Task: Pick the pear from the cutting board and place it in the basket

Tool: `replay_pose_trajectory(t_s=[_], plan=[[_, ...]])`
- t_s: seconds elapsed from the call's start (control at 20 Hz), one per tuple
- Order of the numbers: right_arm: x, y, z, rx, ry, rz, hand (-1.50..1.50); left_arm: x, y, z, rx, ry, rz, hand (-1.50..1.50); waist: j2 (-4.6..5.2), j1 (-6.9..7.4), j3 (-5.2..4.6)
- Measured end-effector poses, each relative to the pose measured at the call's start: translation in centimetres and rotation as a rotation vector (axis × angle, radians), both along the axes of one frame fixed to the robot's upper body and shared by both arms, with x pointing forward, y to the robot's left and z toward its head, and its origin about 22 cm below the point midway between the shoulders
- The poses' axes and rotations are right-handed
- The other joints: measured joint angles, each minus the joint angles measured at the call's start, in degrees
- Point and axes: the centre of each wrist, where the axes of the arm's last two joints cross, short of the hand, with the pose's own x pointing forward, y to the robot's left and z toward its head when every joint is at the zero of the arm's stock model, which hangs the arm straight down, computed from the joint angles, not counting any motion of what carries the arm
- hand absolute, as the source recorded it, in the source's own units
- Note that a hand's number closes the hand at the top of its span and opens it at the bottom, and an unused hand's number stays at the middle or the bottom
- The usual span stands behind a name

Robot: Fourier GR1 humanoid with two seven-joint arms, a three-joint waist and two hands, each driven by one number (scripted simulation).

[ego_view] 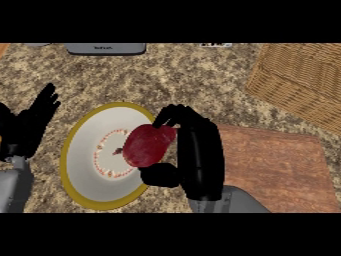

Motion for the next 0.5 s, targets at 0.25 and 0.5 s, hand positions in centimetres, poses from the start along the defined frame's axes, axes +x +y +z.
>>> replay_pose_trajectory(t_s=[0.25,0.5], plan=[[0.9,-0.6,4.7,-0.017,-0.078,-0.096,1.50,-0.3,-0.3,-0.1,0.002,0.002,0.002,0.00,0.02,-0.07,0.01],[2.7,-1.2,8.7,-0.034,-0.134,-0.172,1.50,-0.1,-0.5,0.1,-0.002,-0.002,0.001,0.00,0.10,-0.04,0.01]])
